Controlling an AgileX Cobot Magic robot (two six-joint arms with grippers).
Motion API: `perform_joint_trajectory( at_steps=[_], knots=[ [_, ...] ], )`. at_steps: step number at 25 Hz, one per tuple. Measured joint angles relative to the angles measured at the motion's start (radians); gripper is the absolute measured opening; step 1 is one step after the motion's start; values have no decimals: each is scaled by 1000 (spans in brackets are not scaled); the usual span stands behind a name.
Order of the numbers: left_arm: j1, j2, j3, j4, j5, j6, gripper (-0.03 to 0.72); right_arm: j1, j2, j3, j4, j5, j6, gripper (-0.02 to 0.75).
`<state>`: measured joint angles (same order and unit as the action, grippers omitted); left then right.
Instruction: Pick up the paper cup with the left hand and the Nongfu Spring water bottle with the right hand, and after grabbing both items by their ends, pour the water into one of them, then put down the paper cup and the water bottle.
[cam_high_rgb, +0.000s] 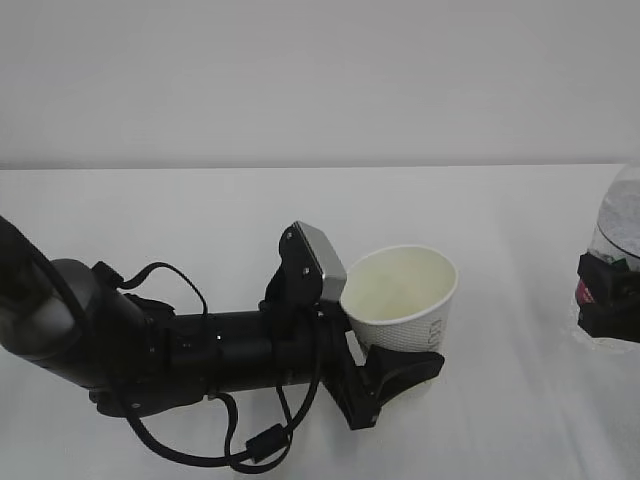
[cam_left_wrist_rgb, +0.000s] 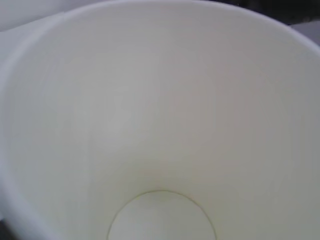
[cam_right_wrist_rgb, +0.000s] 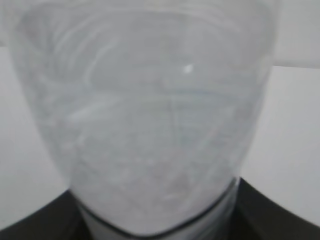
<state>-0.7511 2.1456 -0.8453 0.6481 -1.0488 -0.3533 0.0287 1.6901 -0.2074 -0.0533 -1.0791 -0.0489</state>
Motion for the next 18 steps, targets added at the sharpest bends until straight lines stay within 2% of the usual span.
perform_joint_trajectory(
  at_steps=[6, 13, 18],
  knots=[
    [-13, 1, -7, 38, 2, -31, 552, 0, -20, 2, -16, 2, -2, 400],
    [-28, 1, -116, 109, 64, -95, 552, 0, -134, 34, -16, 15, -2, 400],
    [-38, 2, -144, 132, 97, -115, 552, 0, -232, 44, -16, 113, -3, 401]
  ],
)
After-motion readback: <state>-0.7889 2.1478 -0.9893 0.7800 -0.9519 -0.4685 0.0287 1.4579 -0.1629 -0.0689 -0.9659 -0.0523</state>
